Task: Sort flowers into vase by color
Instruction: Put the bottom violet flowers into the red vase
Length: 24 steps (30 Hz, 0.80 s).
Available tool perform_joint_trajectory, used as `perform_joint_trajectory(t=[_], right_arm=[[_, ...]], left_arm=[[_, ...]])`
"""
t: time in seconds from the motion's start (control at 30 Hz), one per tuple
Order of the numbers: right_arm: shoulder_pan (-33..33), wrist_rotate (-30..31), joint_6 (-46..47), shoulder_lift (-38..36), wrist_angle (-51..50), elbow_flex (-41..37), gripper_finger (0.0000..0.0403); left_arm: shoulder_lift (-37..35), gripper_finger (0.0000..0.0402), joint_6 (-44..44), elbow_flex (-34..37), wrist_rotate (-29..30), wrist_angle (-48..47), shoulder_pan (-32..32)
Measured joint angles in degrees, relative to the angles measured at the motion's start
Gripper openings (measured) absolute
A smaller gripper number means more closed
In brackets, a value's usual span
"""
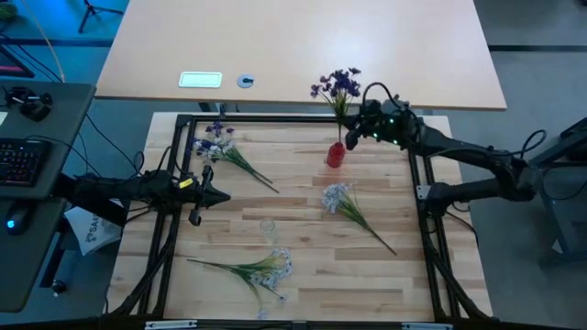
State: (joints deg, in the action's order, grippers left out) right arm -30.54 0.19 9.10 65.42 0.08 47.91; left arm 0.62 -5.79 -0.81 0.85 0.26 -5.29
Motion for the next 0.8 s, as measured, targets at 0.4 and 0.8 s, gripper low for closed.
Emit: perform_joint_trajectory(t=[0.4,0.8], right_arm=[[-0.99,-0.41,3.68,-8.96,22.65,-14.59,0.0],[-0.92,4.76,1.15,-1.81,24.7,-14.24,0.0]], left_arm=[[0.01,0.0,0.01,0.0,-0.01,0.0,0.0],[0.0,0.0,-0.01,-0.01,0.01,0.01,0.01]])
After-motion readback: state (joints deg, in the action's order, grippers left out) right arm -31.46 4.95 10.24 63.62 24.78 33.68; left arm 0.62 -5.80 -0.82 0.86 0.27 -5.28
